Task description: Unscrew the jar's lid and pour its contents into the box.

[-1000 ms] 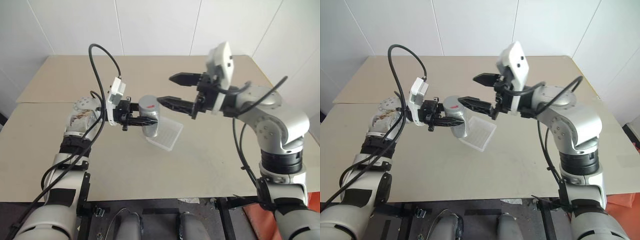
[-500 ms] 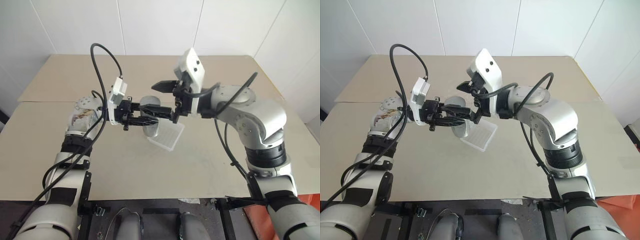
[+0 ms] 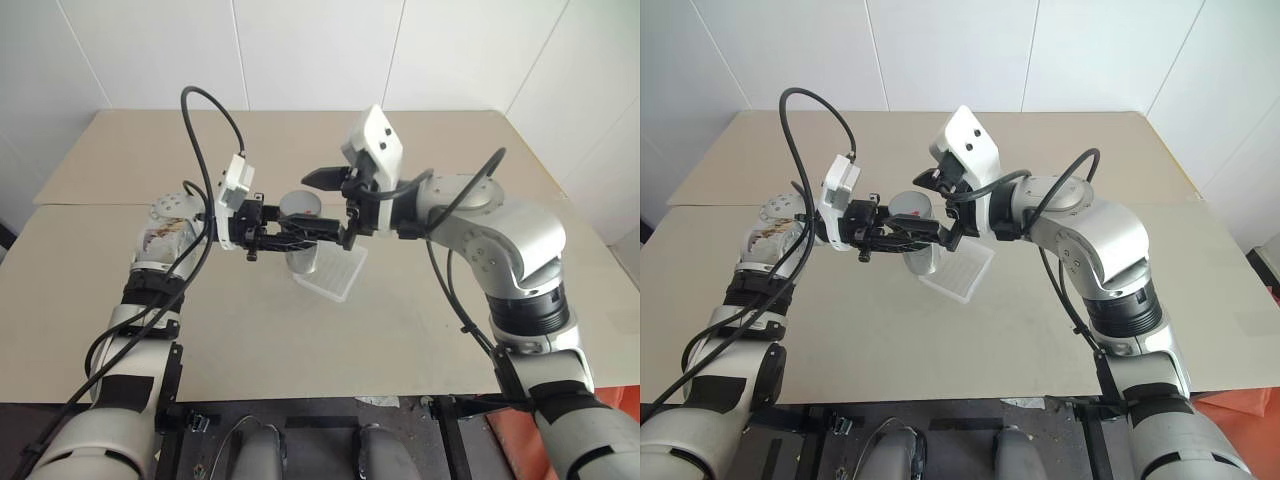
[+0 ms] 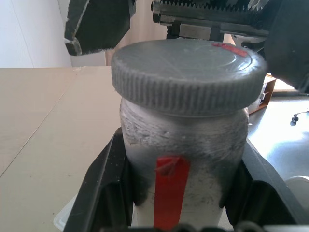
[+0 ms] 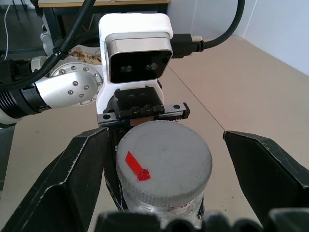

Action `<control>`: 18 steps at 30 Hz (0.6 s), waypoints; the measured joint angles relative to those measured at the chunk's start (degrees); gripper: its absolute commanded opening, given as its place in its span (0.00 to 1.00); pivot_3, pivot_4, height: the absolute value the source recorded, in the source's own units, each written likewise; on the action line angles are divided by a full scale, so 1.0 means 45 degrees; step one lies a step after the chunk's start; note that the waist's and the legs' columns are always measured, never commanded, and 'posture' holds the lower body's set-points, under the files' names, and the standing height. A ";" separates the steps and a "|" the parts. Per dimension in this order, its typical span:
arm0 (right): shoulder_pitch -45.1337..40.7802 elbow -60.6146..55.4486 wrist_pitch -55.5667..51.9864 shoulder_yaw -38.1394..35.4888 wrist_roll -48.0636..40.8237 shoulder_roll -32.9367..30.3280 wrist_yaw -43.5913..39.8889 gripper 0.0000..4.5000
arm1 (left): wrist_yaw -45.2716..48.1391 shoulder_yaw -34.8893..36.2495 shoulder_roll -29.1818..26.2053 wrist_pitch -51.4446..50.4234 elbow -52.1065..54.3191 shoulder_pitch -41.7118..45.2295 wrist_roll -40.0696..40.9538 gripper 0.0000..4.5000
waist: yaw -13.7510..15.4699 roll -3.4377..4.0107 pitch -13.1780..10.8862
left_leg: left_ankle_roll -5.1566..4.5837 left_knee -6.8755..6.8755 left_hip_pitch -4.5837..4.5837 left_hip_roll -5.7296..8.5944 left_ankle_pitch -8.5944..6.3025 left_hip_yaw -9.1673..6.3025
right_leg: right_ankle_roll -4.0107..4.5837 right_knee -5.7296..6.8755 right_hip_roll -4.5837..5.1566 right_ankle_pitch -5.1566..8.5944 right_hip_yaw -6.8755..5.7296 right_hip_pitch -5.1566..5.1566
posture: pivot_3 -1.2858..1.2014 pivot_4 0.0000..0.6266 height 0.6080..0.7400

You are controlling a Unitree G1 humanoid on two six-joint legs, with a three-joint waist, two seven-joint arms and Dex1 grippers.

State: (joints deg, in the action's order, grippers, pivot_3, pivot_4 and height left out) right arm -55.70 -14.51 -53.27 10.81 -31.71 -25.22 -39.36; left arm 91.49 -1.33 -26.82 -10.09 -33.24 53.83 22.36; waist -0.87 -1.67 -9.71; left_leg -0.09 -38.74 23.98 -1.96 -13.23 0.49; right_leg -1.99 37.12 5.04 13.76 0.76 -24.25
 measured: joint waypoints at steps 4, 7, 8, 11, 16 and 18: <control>0.0000 0.0103 -0.0123 0.0004 0.0003 0.0002 -0.0045 0.95 | 0.0003 0.0000 0.0000 0.0012 0.0000 0.0000 0.0000 0.43 | 0.0000 0.0000 0.0000 | 0.0000 0.0000 0.0000 0.0000 0.0000 0.0000 | 0.0000 0.0000 0.0000 0.0000 0.0000 0.0000 | 0.52 0.24 1.00; 0.0000 0.0137 -0.0213 0.0004 0.0000 0.0091 -0.0037 0.81 | 0.0003 0.0000 0.0000 0.0013 0.0000 0.0000 0.0000 0.43 | -0.0005 0.0000 0.0000 | 0.0000 0.0000 0.0000 0.0000 0.0000 0.0000 | 0.0000 0.0000 -0.0001 0.0000 0.0000 -0.0001 | 0.52 0.24 1.00; 0.0000 0.0153 -0.0218 0.0004 -0.0001 0.0136 -0.0038 0.71 | 0.0001 0.0000 0.0000 0.0012 0.0000 0.0000 0.0000 0.43 | -0.0006 0.0000 0.0000 | 0.0000 0.0000 0.0000 0.0000 0.0000 0.0000 | 0.0000 0.0000 0.0000 0.0000 0.0000 -0.0001 | 0.52 0.24 1.00; -0.0009 0.0247 -0.0227 -0.0029 -0.0008 0.0264 -0.0009 0.61 | -0.0008 0.0015 -0.0032 0.0012 -0.0001 -0.0001 -0.0006 0.43 | -0.0005 0.0000 0.0000 | 0.0000 0.0000 0.0000 0.0000 0.0000 0.0000 | 0.0000 0.0001 0.0000 0.0000 0.0000 0.0000 | 0.52 0.24 1.00; -0.0048 0.0324 -0.0263 -0.0087 -0.0035 0.0373 0.0064 0.61 | -0.0007 0.0024 -0.0058 0.0011 0.0000 -0.0004 -0.0011 0.43 | -0.0004 0.0000 0.0000 | 0.0000 0.0000 0.0000 0.0000 0.0000 0.0000 | 0.0000 0.0001 0.0000 0.0000 0.0000 0.0000 | 0.52 0.24 1.00; -0.0052 0.0348 -0.0289 -0.0162 -0.0111 0.0380 0.0098 0.61 | 0.0000 0.0023 -0.0064 0.0011 0.0002 -0.0030 -0.0011 0.43 | -0.0004 0.0000 0.0000 | 0.0000 0.0000 0.0000 0.0000 0.0000 -0.0001 | 0.0000 0.0001 0.0000 0.0000 0.0000 0.0000 | 0.52 0.24 1.00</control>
State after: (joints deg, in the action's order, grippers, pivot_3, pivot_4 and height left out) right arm -55.93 -12.94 -54.57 10.08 -32.21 -23.51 -38.92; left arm 91.50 -1.22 -27.11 -10.04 -33.23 53.70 22.31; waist -0.88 -1.67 -9.71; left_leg -0.09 -38.74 23.98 -1.96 -13.23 0.48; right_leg -1.99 37.12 5.04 13.76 0.76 -24.25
